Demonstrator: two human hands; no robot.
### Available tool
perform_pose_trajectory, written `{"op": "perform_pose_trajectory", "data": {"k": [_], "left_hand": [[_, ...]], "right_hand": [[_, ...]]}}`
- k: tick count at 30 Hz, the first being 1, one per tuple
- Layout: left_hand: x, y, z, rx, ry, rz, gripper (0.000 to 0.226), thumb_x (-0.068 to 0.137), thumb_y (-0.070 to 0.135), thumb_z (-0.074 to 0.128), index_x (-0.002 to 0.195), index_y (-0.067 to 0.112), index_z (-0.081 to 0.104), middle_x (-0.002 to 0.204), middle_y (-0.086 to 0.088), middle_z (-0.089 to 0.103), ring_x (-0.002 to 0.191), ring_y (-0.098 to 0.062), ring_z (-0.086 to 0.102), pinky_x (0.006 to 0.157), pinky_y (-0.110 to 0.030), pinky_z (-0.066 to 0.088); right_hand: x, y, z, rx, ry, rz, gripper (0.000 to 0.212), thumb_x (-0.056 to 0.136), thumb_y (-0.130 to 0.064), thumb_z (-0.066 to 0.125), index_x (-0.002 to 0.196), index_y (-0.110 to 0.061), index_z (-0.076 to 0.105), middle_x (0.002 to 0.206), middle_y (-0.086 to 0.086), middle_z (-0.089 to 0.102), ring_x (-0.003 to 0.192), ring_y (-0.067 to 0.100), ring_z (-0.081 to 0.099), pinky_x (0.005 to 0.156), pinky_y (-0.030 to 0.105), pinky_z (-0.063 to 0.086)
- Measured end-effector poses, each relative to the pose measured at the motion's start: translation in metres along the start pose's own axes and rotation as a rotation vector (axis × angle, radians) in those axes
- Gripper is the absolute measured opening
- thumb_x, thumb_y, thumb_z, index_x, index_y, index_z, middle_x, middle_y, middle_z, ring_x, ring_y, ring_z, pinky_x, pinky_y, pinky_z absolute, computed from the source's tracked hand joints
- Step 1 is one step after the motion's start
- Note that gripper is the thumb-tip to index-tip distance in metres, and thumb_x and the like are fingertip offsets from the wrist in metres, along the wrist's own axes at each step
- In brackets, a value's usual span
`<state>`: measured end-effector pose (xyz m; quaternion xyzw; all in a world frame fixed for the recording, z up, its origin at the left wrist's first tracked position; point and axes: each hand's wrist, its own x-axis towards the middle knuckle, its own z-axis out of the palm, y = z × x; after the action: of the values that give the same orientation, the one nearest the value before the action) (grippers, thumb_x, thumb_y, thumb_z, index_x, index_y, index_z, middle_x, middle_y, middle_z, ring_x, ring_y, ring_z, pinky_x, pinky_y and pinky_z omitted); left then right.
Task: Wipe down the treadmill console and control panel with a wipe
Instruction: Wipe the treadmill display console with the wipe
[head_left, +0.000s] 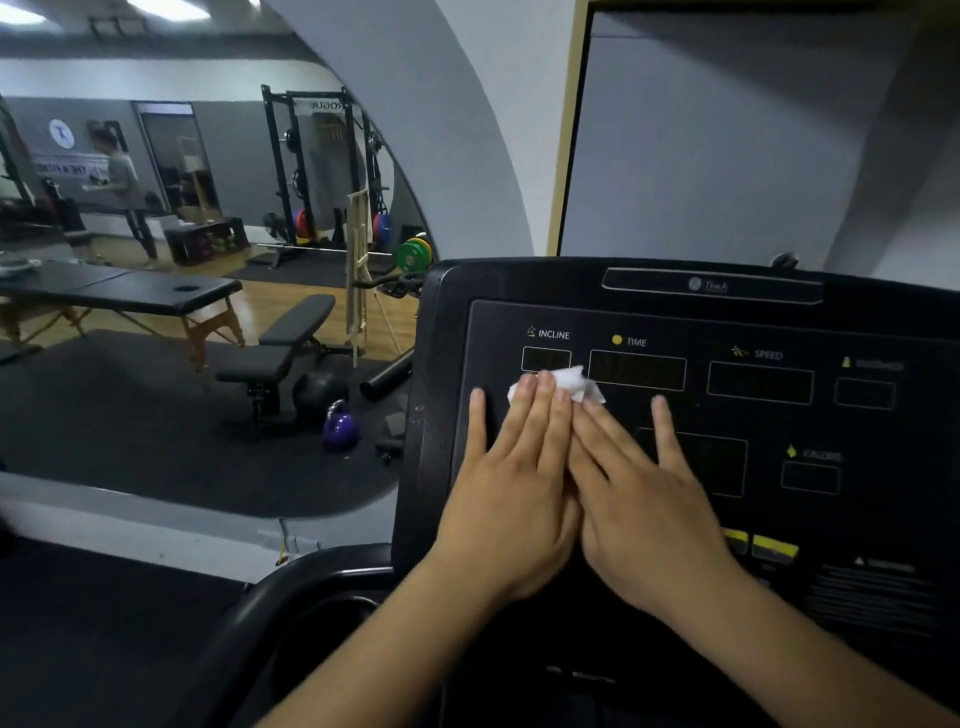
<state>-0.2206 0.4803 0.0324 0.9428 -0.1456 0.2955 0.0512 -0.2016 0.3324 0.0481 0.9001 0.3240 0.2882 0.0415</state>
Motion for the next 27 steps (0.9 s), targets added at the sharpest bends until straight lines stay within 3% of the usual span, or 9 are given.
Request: {"op": "perform_pose_trajectory", "data": {"k": [6, 12, 18, 24, 27], "left_hand": [[0.072, 0.012, -0.017, 0.086, 0.029, 0.018, 0.066, 0.098, 0.039, 0.01, 0.155, 0.007, 0.001, 0.163, -0.012, -0.001, 0.15, -0.024, -0.01, 0.117, -0.057, -0.009], [0.025, 0.043, 0.015, 0.024, 0.017, 0.122, 0.069, 0.096, 0.038, 0.025, 0.154, 0.002, 0.015, 0.162, -0.015, 0.011, 0.151, -0.026, -0.002, 0.117, -0.06, 0.003], [0.093, 0.059, -0.005, 0.107, 0.036, 0.113, 0.067, 0.098, 0.041, 0.009, 0.155, 0.006, 0.005, 0.163, -0.013, 0.001, 0.15, -0.025, -0.007, 0.117, -0.06, -0.007], [0.044, 0.082, 0.021, 0.046, 0.033, 0.189, 0.067, 0.098, 0.039, 0.026, 0.153, 0.002, 0.019, 0.161, -0.016, 0.015, 0.151, -0.027, 0.003, 0.117, -0.061, 0.004], [0.077, 0.091, 0.014, 0.058, 0.043, 0.184, 0.066, 0.098, 0.039, 0.019, 0.153, 0.003, 0.016, 0.162, -0.015, 0.013, 0.151, -0.026, 0.003, 0.117, -0.062, 0.0]], "right_hand": [[0.03, 0.042, -0.023, -0.121, -0.031, 0.126, 0.071, 0.085, -0.031, 0.042, 0.15, -0.008, 0.023, 0.158, 0.009, 0.019, 0.146, 0.019, 0.009, 0.114, 0.065, 0.008], [-0.033, 0.044, -0.001, -0.041, 0.002, 0.085, 0.064, 0.084, -0.027, 0.037, 0.145, -0.007, 0.038, 0.154, 0.01, 0.033, 0.145, 0.018, 0.02, 0.113, 0.061, 0.012], [-0.005, 0.083, -0.024, -0.086, -0.012, 0.206, 0.069, 0.085, -0.029, 0.031, 0.151, -0.008, 0.023, 0.159, 0.009, 0.018, 0.147, 0.018, 0.008, 0.114, 0.064, 0.007], [-0.06, 0.075, -0.004, -0.018, 0.013, 0.179, 0.065, 0.084, -0.027, 0.03, 0.146, -0.008, 0.035, 0.155, 0.009, 0.031, 0.145, 0.018, 0.02, 0.113, 0.06, 0.013], [-0.047, 0.097, -0.013, -0.06, 0.018, 0.204, 0.065, 0.085, -0.027, 0.033, 0.148, -0.008, 0.032, 0.156, 0.009, 0.028, 0.145, 0.018, 0.019, 0.113, 0.063, 0.012]]}}
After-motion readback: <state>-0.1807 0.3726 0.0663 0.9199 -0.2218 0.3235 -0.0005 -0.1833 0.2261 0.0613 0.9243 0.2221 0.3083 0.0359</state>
